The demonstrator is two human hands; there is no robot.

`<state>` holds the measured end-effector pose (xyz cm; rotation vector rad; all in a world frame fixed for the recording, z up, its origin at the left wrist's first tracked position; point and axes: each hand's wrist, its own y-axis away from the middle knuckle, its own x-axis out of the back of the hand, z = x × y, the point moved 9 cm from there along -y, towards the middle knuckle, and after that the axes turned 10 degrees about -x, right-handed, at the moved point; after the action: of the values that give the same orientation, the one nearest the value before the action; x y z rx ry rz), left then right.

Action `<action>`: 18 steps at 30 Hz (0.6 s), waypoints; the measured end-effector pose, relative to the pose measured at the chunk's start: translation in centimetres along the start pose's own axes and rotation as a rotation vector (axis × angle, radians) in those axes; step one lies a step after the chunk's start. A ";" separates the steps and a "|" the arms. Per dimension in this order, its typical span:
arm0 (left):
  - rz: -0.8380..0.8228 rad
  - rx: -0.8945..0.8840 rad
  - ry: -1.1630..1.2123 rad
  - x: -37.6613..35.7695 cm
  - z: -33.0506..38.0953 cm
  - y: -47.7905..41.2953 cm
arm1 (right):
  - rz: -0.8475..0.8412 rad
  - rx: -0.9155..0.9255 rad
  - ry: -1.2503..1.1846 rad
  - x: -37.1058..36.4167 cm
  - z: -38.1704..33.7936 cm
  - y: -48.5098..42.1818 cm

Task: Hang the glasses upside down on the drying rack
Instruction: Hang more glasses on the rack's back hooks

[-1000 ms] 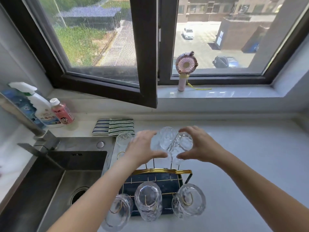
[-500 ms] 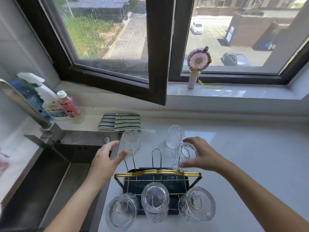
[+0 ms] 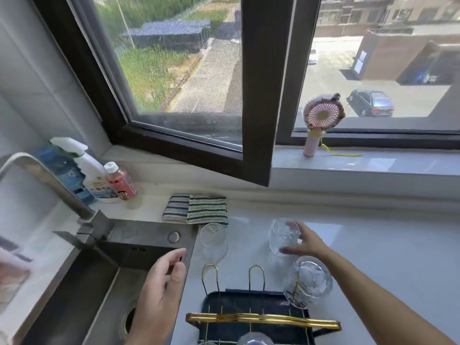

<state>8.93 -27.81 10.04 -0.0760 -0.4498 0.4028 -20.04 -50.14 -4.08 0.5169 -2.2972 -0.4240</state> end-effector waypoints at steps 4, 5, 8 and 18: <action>-0.078 -0.007 -0.029 -1.9 2.0 -1.3 | 0.105 0.109 -0.037 2.8 -3.7 2.0; -0.107 -0.035 -0.012 -2.8 3.0 -1.7 | 0.111 0.153 -0.069 3.7 -5.5 3.2; -0.237 -0.102 0.068 -6.8 6.6 -3.0 | 0.184 0.357 0.116 5.3 -12.3 8.7; -0.247 -0.090 0.521 -10.0 10.7 -2.6 | 0.067 0.527 -0.041 5.1 -18.1 19.3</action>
<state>-3.01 -34.32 15.99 -0.2043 0.0390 0.1086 -14.93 -38.61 19.67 0.6843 -2.4549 0.2174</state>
